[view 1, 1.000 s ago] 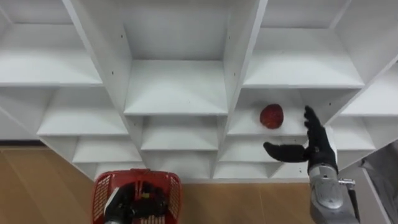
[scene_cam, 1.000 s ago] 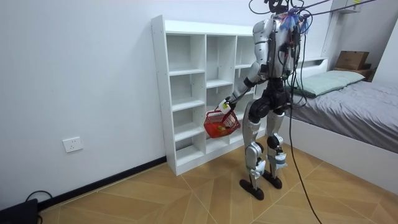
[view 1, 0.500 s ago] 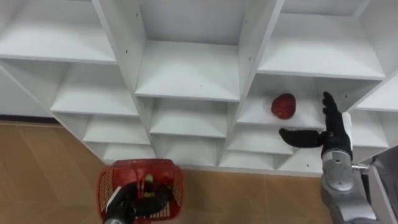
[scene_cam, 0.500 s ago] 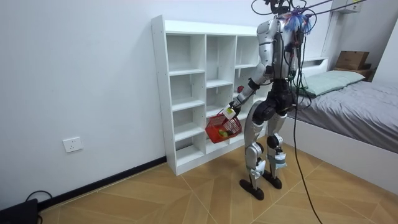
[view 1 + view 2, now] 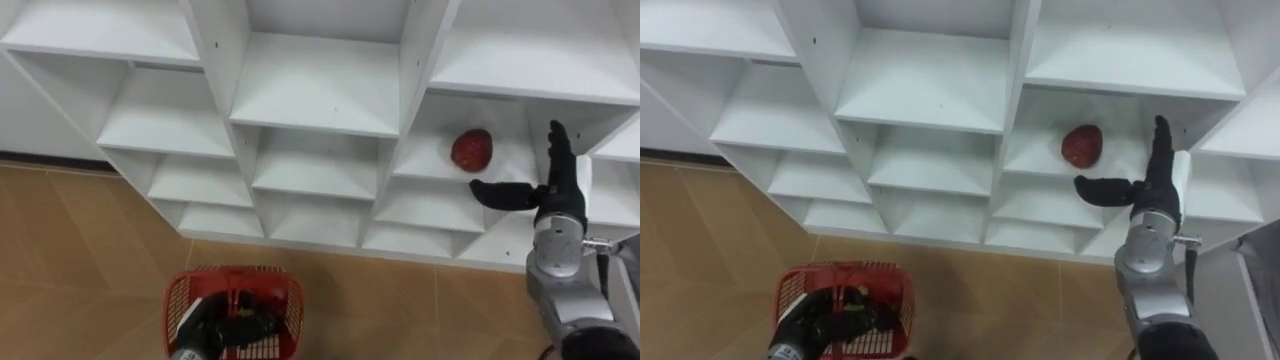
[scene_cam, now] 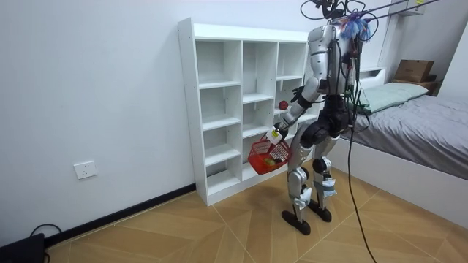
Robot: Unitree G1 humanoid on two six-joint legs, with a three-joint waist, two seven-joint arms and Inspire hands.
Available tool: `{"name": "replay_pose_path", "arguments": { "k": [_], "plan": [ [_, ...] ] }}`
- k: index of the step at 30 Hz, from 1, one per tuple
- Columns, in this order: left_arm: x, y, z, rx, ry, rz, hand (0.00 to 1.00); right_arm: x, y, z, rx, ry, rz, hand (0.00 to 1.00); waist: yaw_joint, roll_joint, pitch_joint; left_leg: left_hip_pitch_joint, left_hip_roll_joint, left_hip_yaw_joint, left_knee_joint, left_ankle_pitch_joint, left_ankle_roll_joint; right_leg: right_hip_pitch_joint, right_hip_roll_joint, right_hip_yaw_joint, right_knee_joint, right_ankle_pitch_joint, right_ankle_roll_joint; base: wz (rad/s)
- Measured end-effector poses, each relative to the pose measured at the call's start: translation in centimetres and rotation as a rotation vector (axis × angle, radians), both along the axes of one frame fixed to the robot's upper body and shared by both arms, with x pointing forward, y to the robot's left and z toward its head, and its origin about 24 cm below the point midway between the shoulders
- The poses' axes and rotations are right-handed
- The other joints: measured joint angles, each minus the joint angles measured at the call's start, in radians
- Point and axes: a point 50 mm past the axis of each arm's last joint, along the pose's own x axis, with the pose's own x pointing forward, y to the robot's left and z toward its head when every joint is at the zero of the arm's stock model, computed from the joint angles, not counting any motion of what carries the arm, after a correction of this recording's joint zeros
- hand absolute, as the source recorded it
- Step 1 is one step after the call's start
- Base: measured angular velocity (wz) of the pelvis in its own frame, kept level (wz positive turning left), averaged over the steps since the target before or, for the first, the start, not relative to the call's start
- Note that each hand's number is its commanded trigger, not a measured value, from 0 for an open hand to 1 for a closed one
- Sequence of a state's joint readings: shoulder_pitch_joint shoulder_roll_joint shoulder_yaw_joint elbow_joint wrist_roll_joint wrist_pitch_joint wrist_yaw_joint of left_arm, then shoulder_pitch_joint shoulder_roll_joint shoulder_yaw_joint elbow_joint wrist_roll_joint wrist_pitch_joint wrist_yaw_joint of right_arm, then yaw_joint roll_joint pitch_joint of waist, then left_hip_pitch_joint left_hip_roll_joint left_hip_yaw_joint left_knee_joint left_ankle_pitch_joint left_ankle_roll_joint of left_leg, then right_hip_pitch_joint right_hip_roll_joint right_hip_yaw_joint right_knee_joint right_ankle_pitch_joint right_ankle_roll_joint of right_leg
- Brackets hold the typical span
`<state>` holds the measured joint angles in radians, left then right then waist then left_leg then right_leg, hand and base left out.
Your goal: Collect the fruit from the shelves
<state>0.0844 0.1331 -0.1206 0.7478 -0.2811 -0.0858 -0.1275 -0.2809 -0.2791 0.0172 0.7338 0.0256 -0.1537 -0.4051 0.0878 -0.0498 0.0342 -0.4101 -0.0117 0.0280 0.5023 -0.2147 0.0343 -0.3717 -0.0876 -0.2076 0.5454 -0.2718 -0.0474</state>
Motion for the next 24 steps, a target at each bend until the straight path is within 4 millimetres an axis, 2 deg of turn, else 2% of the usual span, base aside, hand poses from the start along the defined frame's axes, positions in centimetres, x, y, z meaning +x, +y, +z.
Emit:
{"name": "replay_pose_path", "arguments": {
  "k": [9,17,24],
  "plan": [
    [0.7,-0.2,0.3,-0.003,-0.018,-0.019,1.00,0.2,0.6,0.0,-0.041,0.007,0.030,0.00,0.003,-0.001,0.0001,-0.048,0.000,0.002,0.018,-0.001,-0.002,-0.052,-0.004,0.003,0.024,-0.006,-0.002,0.00],
    [0.8,-0.5,0.2,-0.005,-0.013,-0.036,1.00,1.2,0.7,0.5,-0.048,0.003,0.026,0.00,0.006,-0.015,0.0081,-0.054,0.000,0.019,0.016,-0.001,-0.002,-0.067,-0.006,0.012,0.030,-0.007,-0.002,-0.02],
    [0.9,-0.5,0.2,-0.001,-0.006,-0.038,1.00,1.7,0.9,0.9,-0.049,-0.004,0.026,0.00,0.006,-0.018,0.0097,-0.076,-0.003,0.022,0.016,-0.001,-0.001,-0.095,-0.014,0.014,0.044,-0.010,-0.002,0.00]
  ]
}}
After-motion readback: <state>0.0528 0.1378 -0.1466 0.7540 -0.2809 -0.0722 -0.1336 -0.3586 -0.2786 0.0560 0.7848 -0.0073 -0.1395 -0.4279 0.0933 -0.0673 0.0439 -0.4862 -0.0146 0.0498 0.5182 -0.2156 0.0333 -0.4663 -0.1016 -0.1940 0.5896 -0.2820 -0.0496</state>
